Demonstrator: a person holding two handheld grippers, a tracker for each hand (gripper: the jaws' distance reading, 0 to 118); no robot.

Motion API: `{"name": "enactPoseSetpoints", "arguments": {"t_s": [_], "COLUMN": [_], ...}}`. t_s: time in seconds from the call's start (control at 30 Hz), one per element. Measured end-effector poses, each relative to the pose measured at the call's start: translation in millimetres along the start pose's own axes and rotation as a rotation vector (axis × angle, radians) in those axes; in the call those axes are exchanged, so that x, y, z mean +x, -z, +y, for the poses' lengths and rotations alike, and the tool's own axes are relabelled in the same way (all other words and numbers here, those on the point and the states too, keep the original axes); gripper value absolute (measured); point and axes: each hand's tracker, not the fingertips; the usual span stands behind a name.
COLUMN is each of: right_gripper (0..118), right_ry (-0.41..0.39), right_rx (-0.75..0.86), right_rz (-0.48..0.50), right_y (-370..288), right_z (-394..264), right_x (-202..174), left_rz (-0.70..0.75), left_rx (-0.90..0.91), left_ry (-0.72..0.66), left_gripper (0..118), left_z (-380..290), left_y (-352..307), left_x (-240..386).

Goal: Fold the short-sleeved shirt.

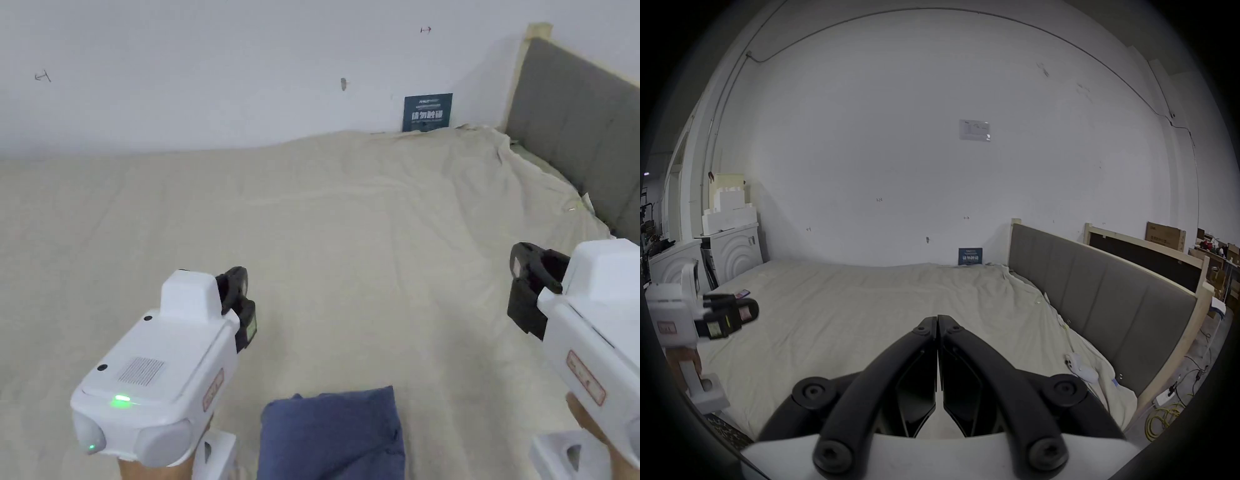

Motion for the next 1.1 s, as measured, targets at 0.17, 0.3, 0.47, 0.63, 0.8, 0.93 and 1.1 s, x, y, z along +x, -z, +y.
{"name": "enactPoseSetpoints", "arguments": {"t_s": [0.17, 0.3, 0.47, 0.63, 0.8, 0.93, 1.1], "right_gripper": [0, 0, 0, 0, 0, 0, 0], "right_ry": [-0.007, -0.032, -0.036, -0.043, -0.020, 0.004, -0.024], "right_rx": [0.038, 0.051, 0.043, -0.019, -0.129, -0.227, -0.340], "right_rz": [0.021, 0.020, 0.045, 0.088, 0.145, 0.173, 0.150], "right_y": [10, 15, 20, 32, 48, 57, 69], "right_z": [4, 4, -3, -22, -70, -117, -176], "right_x": [-16, -31, -44, -58, -76, -90, -106], "left_rz": [0.124, 0.225, 0.273, 0.276, 0.235, 0.200, 0.161], "left_rx": [0.050, 0.081, 0.065, 0.035, -0.028, -0.094, -0.167], "left_ry": [-0.028, -0.063, -0.111, -0.156, -0.221, -0.246, -0.300], "left_gripper": [0, 0, 0, 0, 0, 0, 0], "left_z": [8, 10, 5, -6, -26, -46, -73], "left_y": [-15, -26, -34, -40, -42, -42, -44], "left_x": [-37, -64, -88, -100, -103, -102, -100]}}
